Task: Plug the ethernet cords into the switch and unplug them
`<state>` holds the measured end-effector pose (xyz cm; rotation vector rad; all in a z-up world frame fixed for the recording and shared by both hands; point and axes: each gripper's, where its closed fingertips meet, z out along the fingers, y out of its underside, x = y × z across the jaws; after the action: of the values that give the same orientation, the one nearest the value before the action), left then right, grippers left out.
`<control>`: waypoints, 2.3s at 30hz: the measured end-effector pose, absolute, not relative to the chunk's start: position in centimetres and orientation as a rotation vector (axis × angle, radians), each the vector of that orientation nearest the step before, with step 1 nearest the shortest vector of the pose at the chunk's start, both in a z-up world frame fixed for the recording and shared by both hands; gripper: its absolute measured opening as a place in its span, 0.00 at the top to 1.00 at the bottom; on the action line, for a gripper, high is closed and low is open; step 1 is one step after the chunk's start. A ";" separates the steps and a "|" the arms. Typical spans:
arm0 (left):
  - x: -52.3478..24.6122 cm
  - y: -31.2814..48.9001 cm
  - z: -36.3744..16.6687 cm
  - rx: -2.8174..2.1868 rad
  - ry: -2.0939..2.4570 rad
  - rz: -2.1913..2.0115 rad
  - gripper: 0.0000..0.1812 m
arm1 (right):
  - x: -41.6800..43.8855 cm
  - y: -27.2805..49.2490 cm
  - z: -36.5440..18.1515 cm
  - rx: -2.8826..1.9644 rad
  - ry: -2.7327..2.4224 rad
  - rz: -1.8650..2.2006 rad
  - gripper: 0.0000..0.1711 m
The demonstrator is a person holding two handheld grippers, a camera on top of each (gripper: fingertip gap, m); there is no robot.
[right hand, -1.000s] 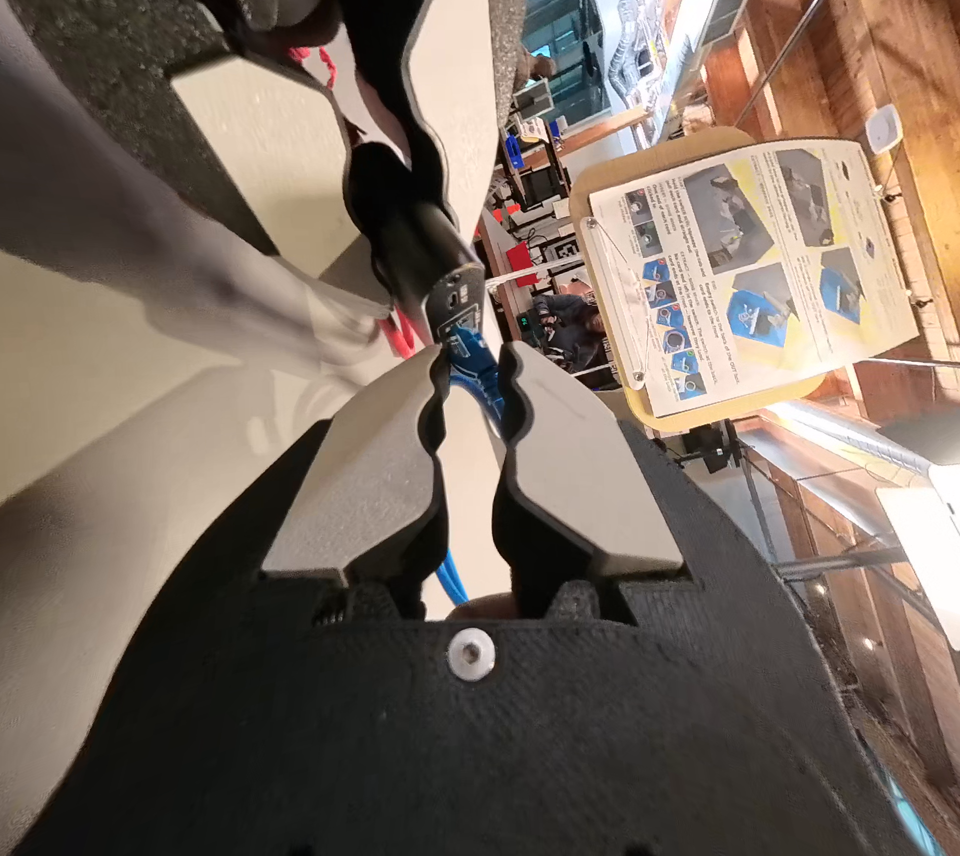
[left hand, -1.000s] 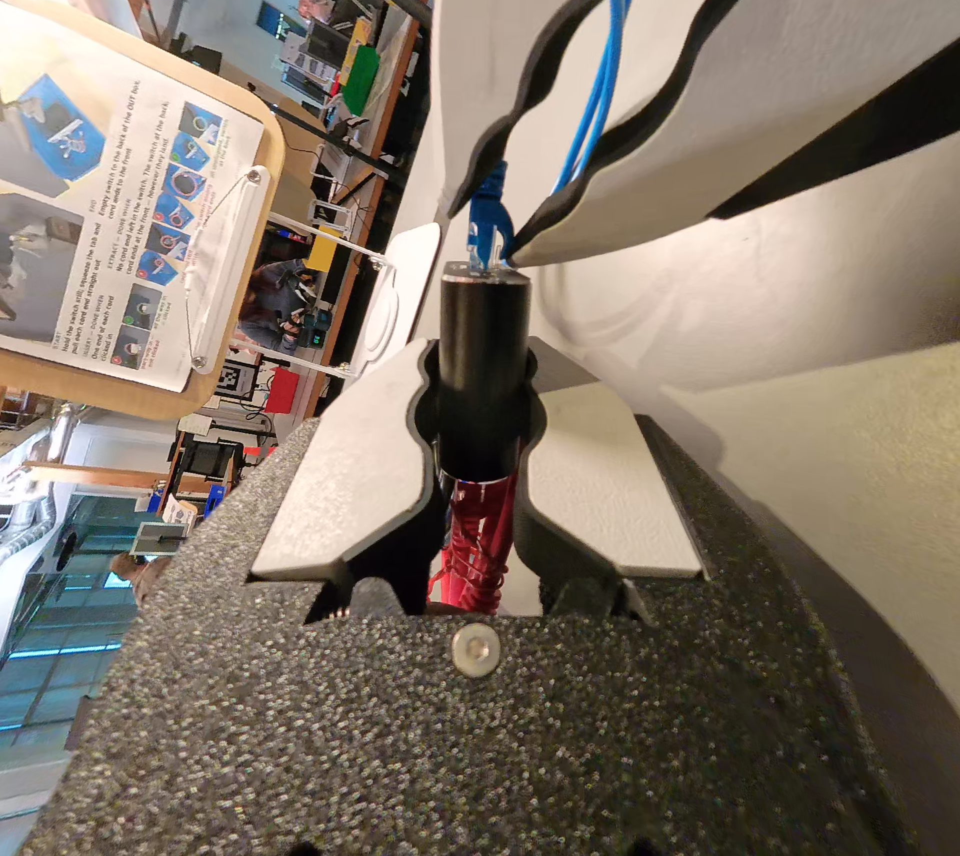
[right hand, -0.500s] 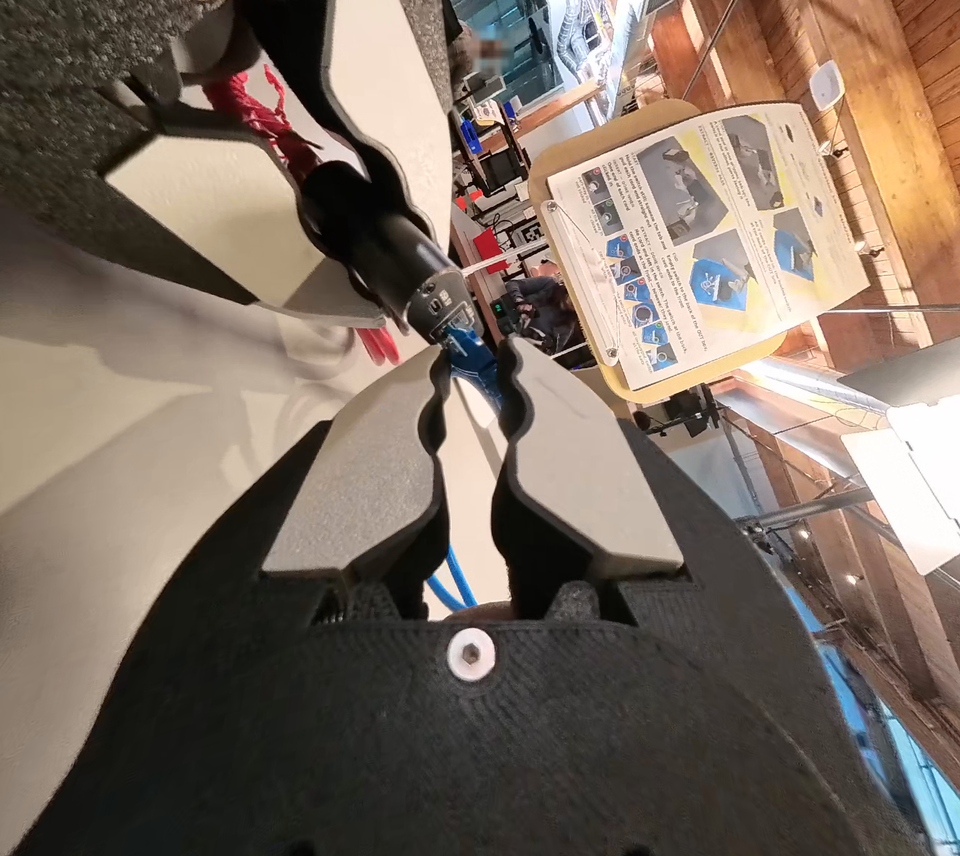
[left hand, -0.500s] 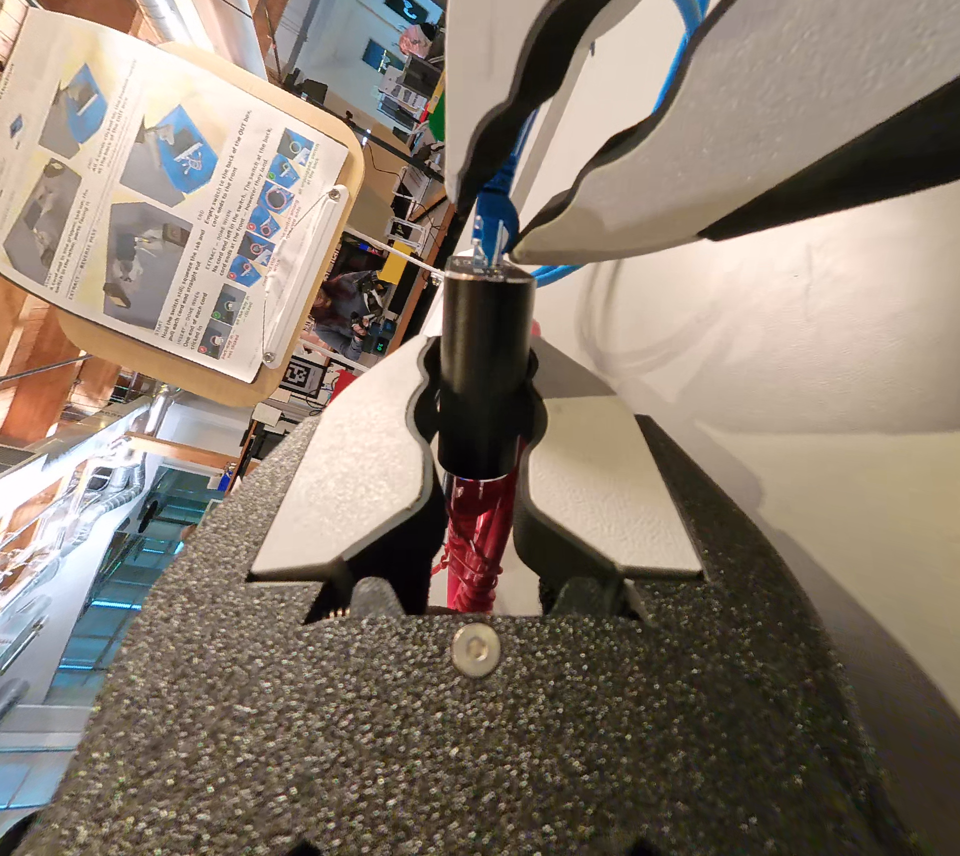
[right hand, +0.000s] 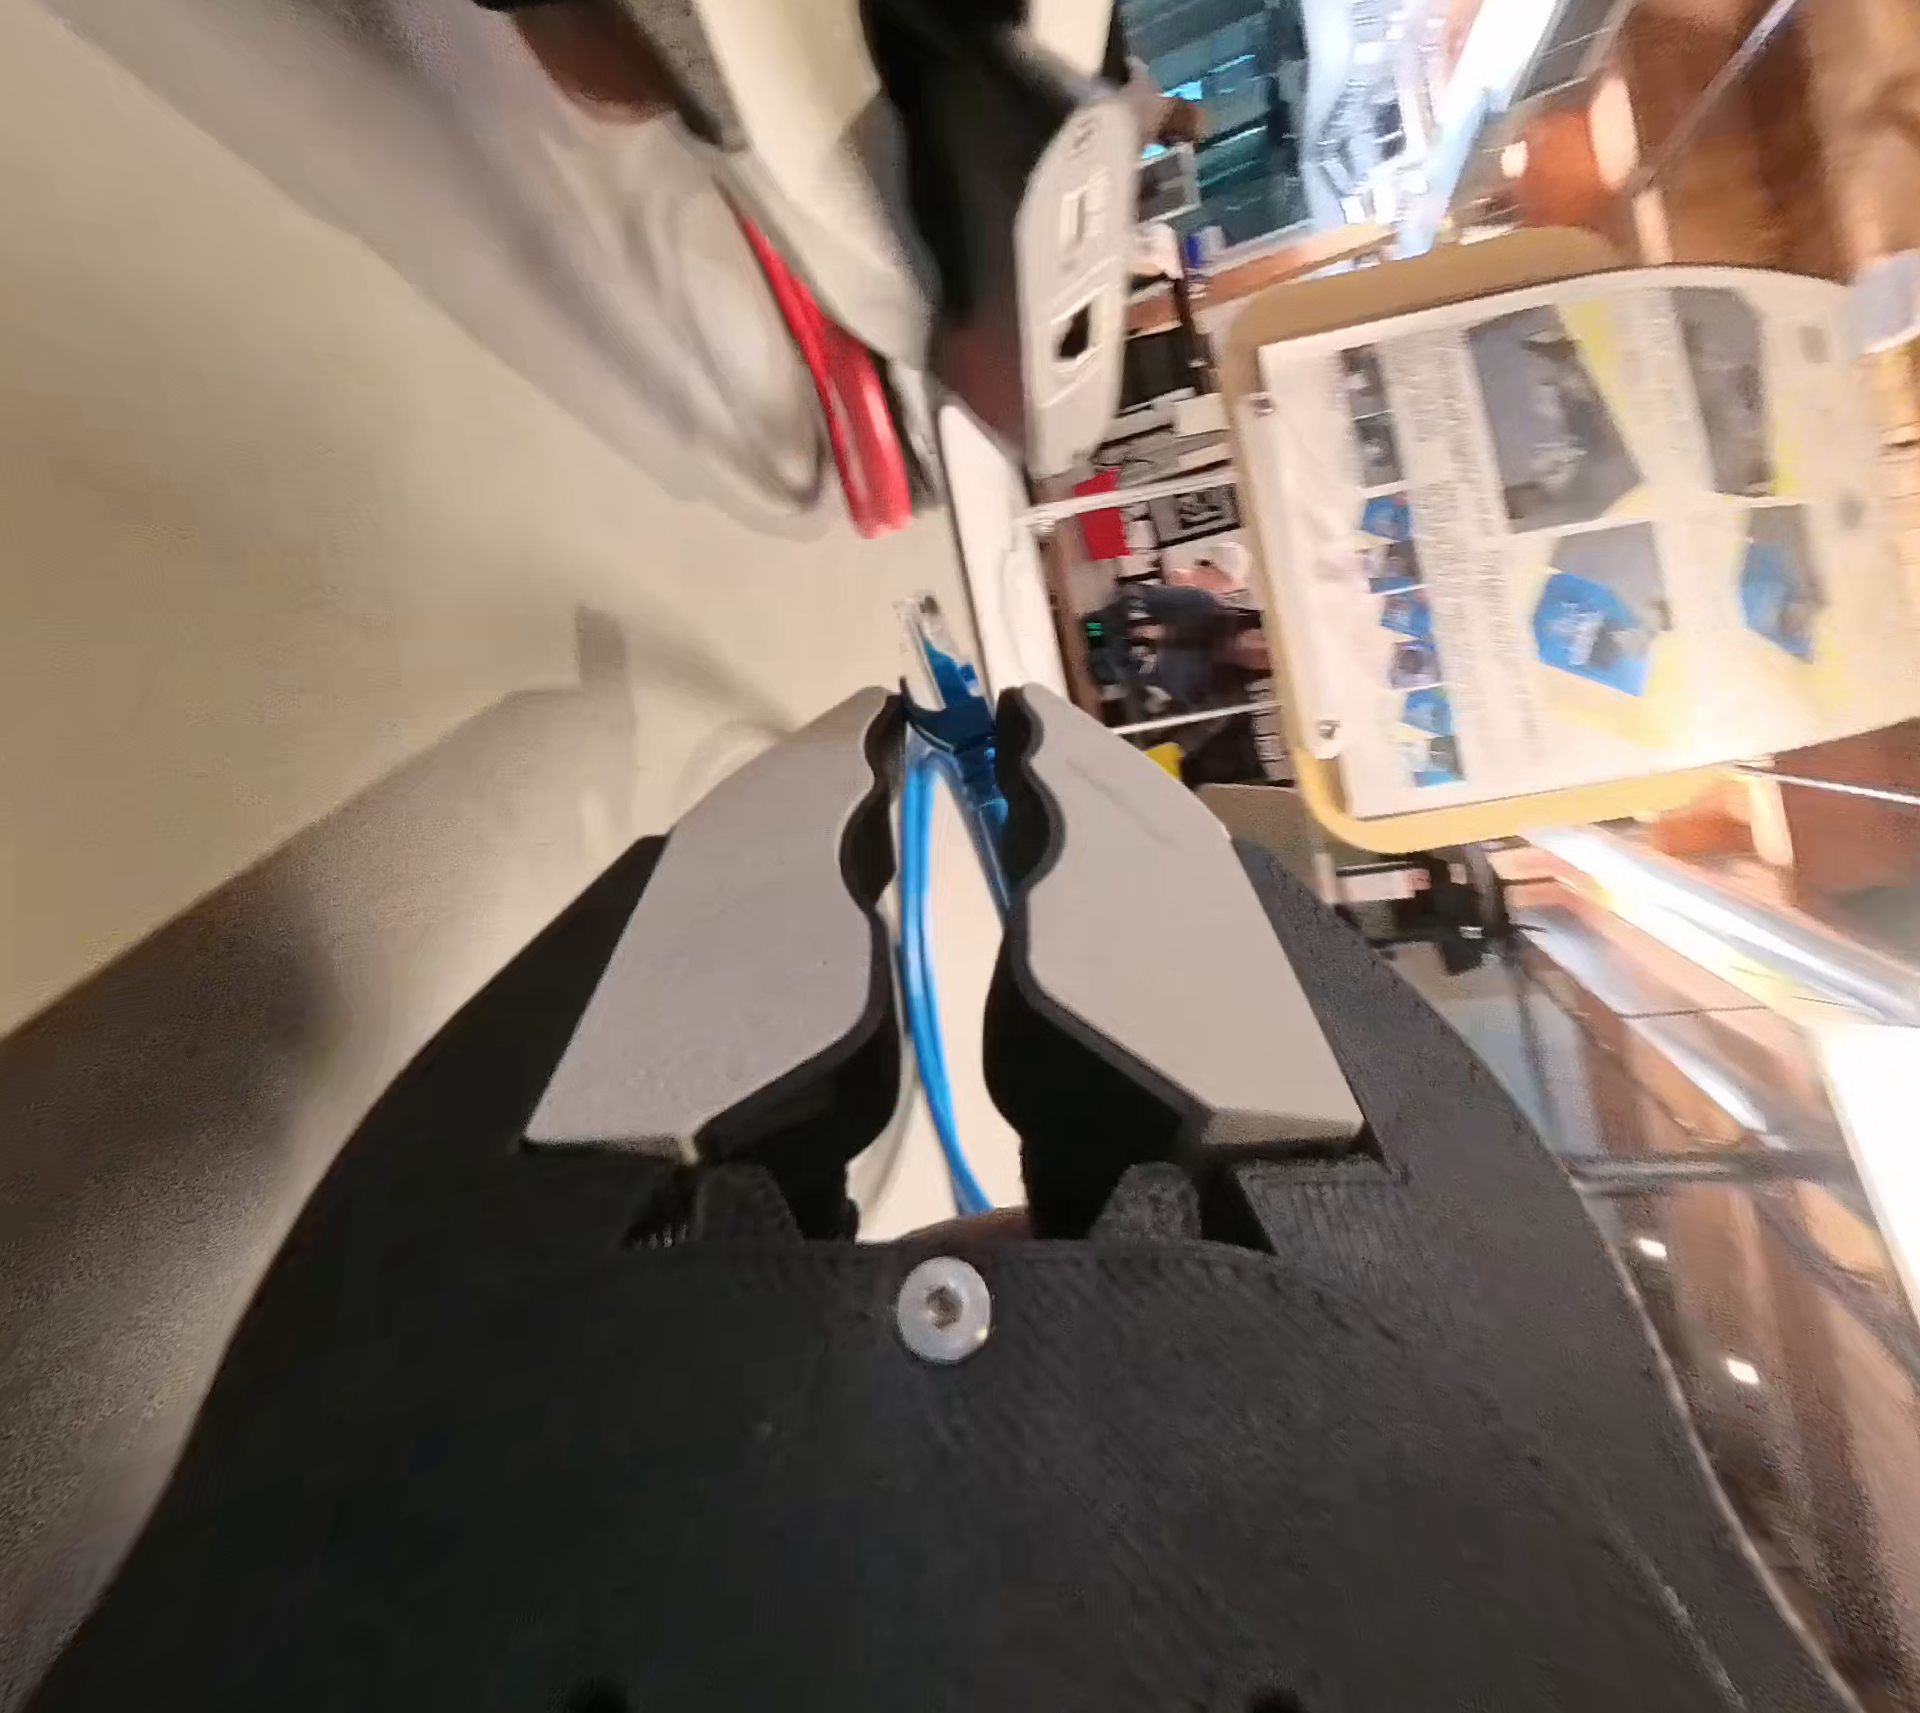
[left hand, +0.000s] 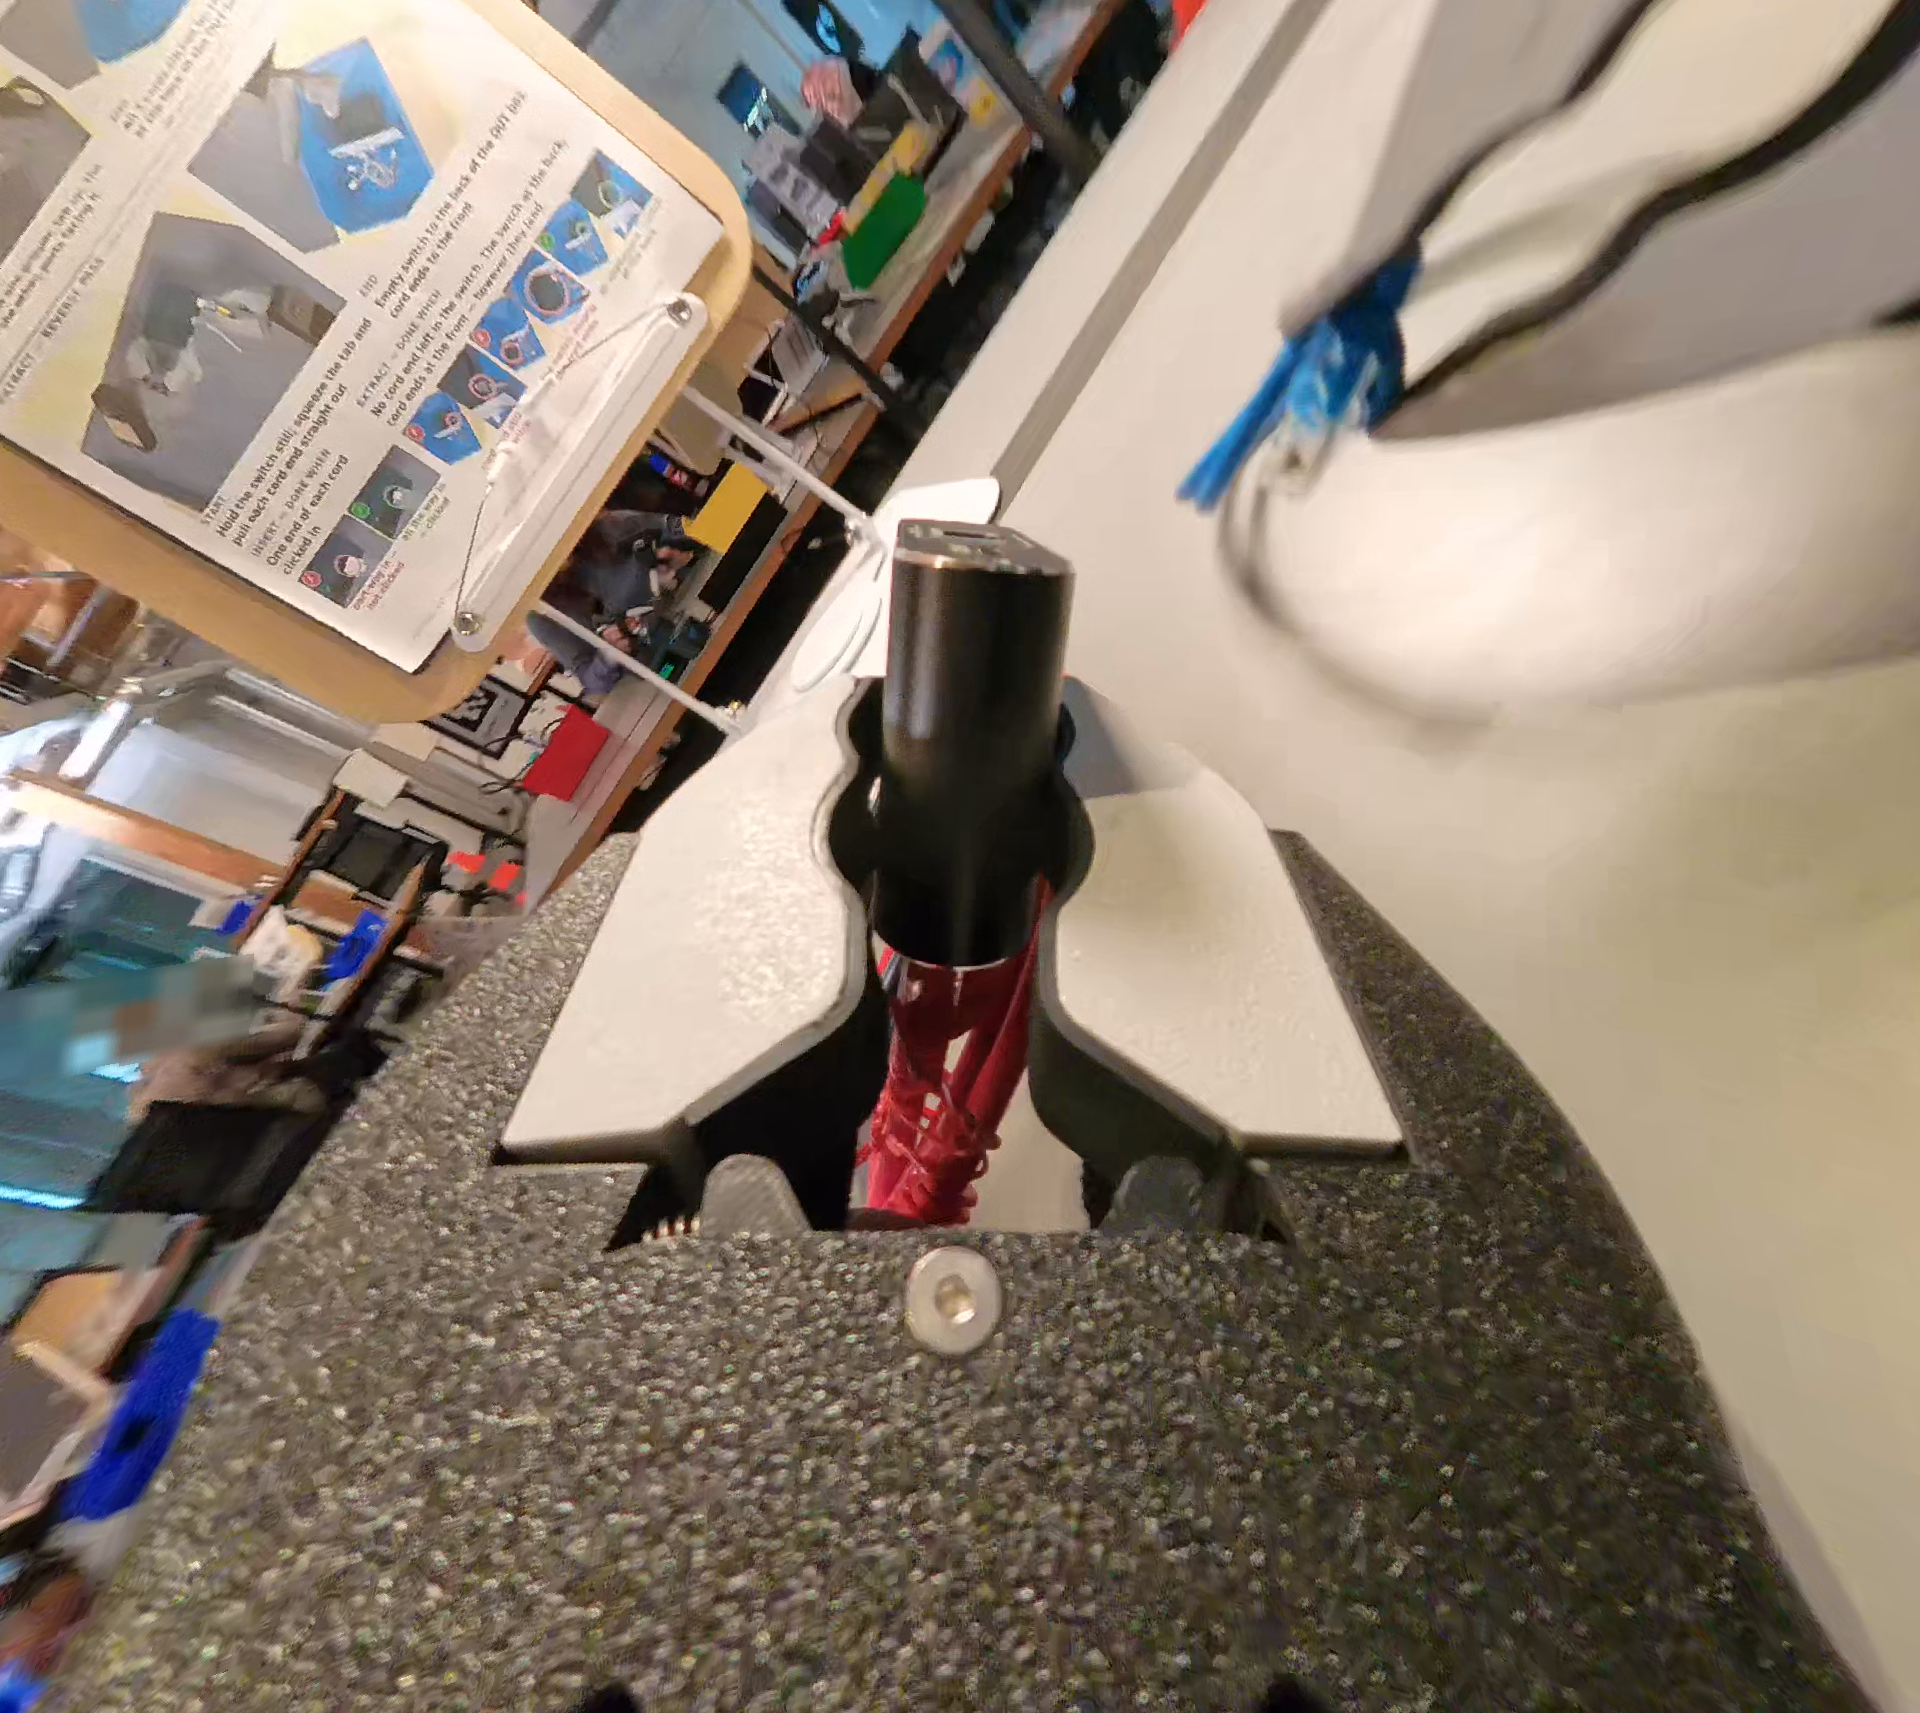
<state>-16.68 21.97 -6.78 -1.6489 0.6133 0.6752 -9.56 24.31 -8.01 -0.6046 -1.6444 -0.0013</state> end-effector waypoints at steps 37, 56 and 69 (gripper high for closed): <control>-18.9 19.2 -1.3 -1.317 0.026 -0.956 0.84 | -7.4 22.3 -0.5 -0.845 -1.460 0.726 0.84; -10.6 16.6 0.5 -1.108 0.256 -1.282 0.85 | -8.8 17.2 -4.0 -1.174 -1.557 1.524 0.76; -9.5 17.2 -0.9 -1.332 0.392 -1.136 0.79 | -8.6 16.7 -5.2 -1.146 -1.686 1.432 0.94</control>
<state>-9.55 17.19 -0.88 -1.3316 0.3915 -1.1365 -8.58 16.70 -5.21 -1.1458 -1.6859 1.4323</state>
